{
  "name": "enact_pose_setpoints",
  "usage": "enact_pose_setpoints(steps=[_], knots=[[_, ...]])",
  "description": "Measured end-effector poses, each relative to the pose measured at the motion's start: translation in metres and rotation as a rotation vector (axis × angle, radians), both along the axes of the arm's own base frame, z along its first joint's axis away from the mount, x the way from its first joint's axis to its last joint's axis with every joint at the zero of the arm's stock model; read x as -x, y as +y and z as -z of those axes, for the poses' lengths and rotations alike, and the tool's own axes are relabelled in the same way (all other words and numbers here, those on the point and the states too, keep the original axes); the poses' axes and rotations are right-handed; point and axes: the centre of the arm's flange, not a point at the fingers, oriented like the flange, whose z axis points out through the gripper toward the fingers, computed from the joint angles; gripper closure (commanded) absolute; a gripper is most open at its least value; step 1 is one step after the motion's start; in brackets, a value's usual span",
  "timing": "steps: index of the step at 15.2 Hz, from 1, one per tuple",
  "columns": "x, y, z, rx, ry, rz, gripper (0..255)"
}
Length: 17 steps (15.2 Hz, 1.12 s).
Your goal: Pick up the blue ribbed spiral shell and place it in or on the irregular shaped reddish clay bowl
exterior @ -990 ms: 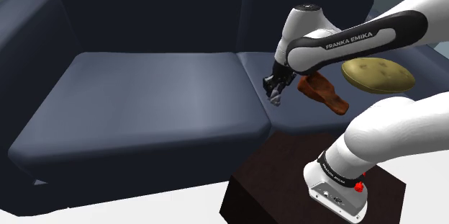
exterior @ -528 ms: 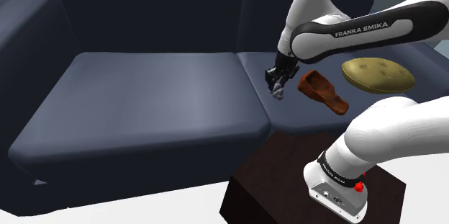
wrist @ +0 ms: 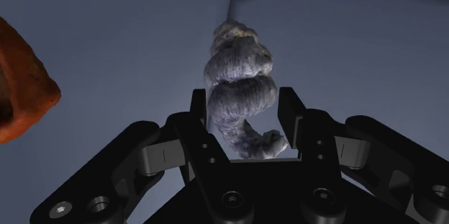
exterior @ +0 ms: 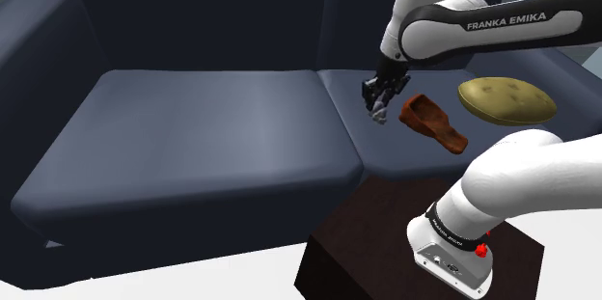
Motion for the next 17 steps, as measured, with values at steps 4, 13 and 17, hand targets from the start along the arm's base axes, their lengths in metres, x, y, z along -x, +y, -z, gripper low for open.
enact_pose_setpoints(steps=[4,13,17], knots=[[0.017,-0.046,-0.005,0.000,0.000,0.002,255],[0.066,-0.149,-0.007,-0.001,0.000,0.001,255],[0.086,-0.198,-0.008,0.000,0.000,0.001,255]])
